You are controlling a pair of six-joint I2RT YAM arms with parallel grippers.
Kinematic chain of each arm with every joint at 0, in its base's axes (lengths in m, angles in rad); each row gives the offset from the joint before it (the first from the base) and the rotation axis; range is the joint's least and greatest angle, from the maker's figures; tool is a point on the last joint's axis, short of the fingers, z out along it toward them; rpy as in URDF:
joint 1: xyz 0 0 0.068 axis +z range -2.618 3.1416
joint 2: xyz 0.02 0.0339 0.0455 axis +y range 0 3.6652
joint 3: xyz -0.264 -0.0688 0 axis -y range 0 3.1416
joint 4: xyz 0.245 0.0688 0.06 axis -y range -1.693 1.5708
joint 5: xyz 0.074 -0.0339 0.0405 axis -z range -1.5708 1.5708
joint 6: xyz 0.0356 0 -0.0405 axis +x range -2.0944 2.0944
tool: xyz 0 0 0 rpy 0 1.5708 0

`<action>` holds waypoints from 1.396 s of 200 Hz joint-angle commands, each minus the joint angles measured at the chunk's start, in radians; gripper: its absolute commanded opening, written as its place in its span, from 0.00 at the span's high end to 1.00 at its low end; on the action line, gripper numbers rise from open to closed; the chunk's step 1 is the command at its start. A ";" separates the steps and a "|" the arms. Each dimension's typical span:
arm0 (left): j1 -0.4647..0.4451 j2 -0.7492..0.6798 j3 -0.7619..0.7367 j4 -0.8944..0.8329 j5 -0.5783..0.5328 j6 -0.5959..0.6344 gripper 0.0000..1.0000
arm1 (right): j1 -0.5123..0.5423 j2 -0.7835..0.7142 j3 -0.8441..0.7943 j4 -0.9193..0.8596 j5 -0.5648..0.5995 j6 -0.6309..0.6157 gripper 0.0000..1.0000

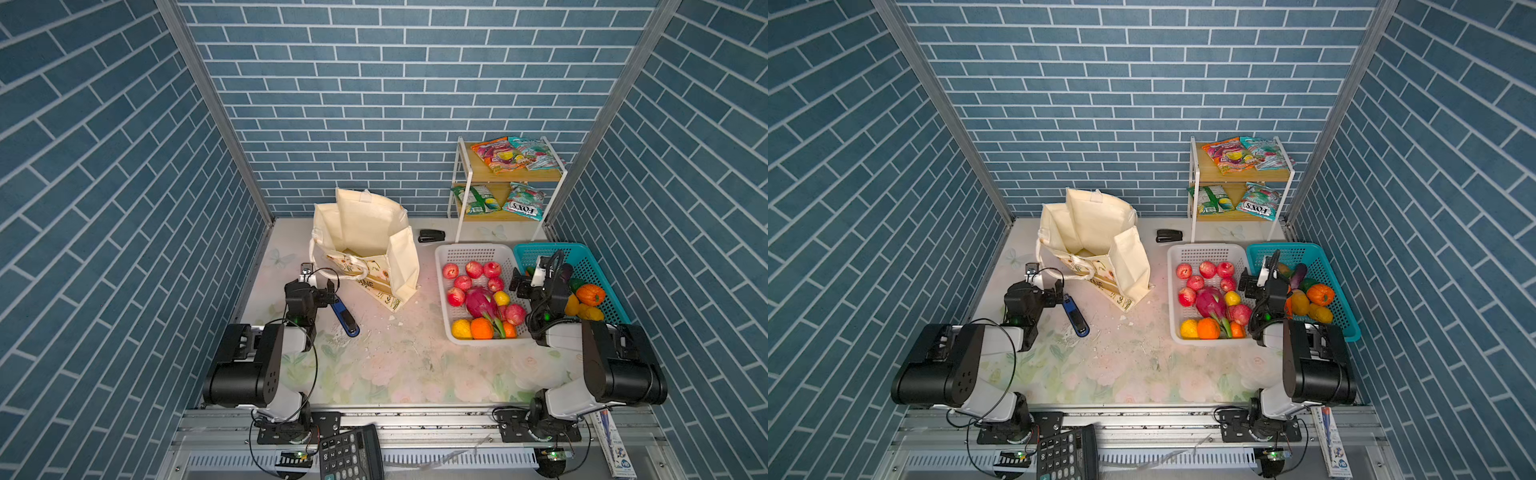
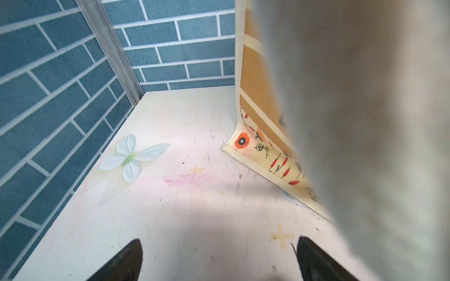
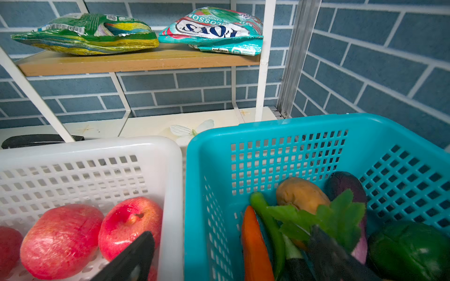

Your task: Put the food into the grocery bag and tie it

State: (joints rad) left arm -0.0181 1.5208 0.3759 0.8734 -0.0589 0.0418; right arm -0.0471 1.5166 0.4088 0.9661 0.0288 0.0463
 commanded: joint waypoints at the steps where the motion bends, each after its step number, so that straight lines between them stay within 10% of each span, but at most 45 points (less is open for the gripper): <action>1: -0.002 0.004 0.004 0.003 -0.004 0.009 0.00 | 0.010 0.024 -0.022 -0.090 -0.047 -0.021 0.01; 227: -0.002 0.000 0.005 0.003 -0.007 0.006 0.00 | 0.004 0.004 -0.020 -0.104 -0.016 0.003 0.05; 279: 0.000 -0.228 0.256 -0.657 -0.056 -0.101 0.00 | 0.009 -0.412 0.046 -0.607 0.127 0.211 0.17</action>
State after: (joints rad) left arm -0.0181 1.4151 0.4992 0.5747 -0.0666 0.0273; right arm -0.0422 1.2636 0.4122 0.6483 0.0734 0.1101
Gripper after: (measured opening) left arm 0.992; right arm 0.849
